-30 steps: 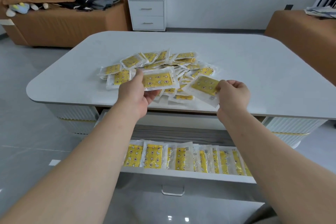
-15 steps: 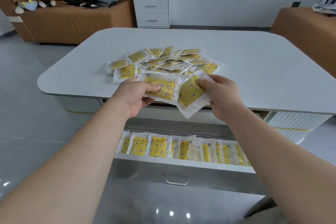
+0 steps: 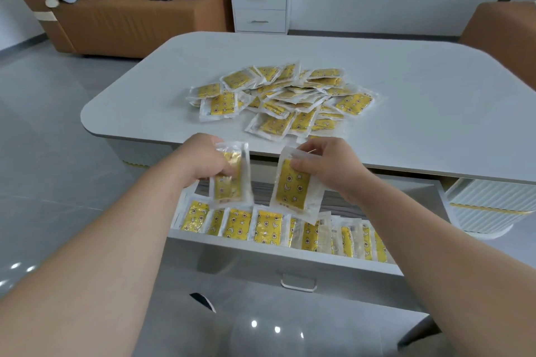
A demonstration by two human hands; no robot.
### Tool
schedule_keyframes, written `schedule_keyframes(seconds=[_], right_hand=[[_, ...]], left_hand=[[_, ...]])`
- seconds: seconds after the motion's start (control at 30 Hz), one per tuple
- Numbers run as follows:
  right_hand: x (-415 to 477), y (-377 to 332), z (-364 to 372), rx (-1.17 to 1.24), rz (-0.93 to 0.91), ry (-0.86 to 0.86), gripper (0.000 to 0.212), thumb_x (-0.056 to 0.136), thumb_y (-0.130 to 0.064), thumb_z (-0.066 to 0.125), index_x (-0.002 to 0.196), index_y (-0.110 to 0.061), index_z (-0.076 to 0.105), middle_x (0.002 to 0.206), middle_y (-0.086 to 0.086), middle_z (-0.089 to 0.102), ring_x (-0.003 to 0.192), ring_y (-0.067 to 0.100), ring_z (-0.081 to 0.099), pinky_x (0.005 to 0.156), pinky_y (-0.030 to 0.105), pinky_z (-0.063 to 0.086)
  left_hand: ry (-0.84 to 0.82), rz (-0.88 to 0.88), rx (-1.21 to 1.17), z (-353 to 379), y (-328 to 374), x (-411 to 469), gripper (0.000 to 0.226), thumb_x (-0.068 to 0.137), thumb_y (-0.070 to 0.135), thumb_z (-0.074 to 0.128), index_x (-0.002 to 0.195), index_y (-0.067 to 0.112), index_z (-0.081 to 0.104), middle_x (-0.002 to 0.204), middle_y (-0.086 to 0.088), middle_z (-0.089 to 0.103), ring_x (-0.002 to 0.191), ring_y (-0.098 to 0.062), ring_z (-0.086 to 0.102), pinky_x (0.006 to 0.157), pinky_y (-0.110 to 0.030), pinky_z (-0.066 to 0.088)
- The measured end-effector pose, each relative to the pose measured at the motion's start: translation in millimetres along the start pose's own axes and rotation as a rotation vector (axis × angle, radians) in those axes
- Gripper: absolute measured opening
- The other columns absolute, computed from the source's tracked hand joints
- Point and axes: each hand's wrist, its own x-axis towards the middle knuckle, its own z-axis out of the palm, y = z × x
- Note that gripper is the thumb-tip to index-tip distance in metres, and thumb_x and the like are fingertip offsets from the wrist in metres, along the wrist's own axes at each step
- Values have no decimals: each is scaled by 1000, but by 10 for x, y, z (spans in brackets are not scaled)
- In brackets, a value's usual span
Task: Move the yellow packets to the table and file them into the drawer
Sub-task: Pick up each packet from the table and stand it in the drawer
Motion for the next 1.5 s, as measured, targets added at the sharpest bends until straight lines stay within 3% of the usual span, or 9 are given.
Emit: schedule_keyframes(seconds=[0.23, 0.57, 0.73, 0.8, 0.87, 1.07, 1.17, 1.37, 1.5], right_hand=[[32, 24, 109, -160, -18, -27, 16, 88, -26, 77, 101, -18, 73, 98, 0, 71, 90, 18, 67, 72, 30, 54], [83, 57, 183, -185, -30, -61, 12, 89, -25, 75, 100, -19, 72, 94, -1, 71, 84, 14, 66, 65, 25, 51], [82, 67, 212, -191, -38, -73, 10, 90, -24, 75, 98, -20, 72, 95, -2, 71, 87, 15, 67, 68, 26, 54], [82, 77, 220, -204, -38, -78, 9, 90, -23, 74, 98, -20, 72, 96, -1, 71, 88, 15, 68, 67, 25, 53], [80, 90, 226, -222, -40, -86, 10, 90, -23, 74, 99, -19, 72, 96, -1, 72, 89, 15, 68, 67, 25, 53], [97, 128, 216, -267, -10, -83, 15, 91, -24, 74, 103, -17, 71, 98, -2, 71, 89, 14, 67, 71, 27, 56], [116, 174, 210, -298, 31, -89, 15, 91, -23, 73, 105, -18, 69, 99, -2, 70, 88, 14, 66, 67, 25, 54], [147, 373, 343, -368, 132, -147, 17, 92, -12, 68, 106, -19, 63, 100, 2, 66, 87, 18, 66, 69, 33, 60], [172, 553, 518, -418, 162, -216, 20, 90, -9, 67, 107, -19, 62, 100, 2, 66, 85, 17, 65, 68, 29, 58]], left_hand=[[1, 16, 404, -11, -165, 96, 13, 76, 18, 80, 82, 12, 70, 85, -4, 68, 77, -19, 61, 61, -27, 46], [-105, -215, 444, 107, -371, 277, 22, 86, 0, 47, 94, -5, 66, 65, -15, 70, 62, -28, 67, 61, -31, 54], [-348, -479, 652, 175, -462, 237, 35, 101, 6, 37, 130, -12, 47, 105, -19, 74, 87, -27, 66, 97, -36, 55], [-391, -519, 723, 176, -463, 210, 30, 104, 6, 38, 122, -10, 55, 106, -17, 72, 86, -25, 65, 87, -32, 58], [-360, -446, 820, 173, -414, 178, 26, 105, 11, 45, 118, -3, 61, 102, -15, 69, 84, -23, 62, 67, -25, 52], [-200, -123, 966, 292, -497, 300, 21, 90, 15, 62, 110, 11, 63, 96, -4, 64, 79, -17, 62, 65, -26, 51], [-310, 55, 911, 439, -576, 354, 69, 88, 8, 60, 151, 26, 40, 144, -5, 52, 109, -22, 60, 72, -26, 50], [-350, 89, 948, 607, -747, 418, 91, 87, 4, 58, 161, 25, 9, 169, -1, -2, 147, -31, 32, 101, -33, 50], [-325, 83, 908, 578, -797, 458, 89, 88, 8, 61, 161, 22, 12, 167, -3, 18, 148, -27, 31, 114, -36, 40]])
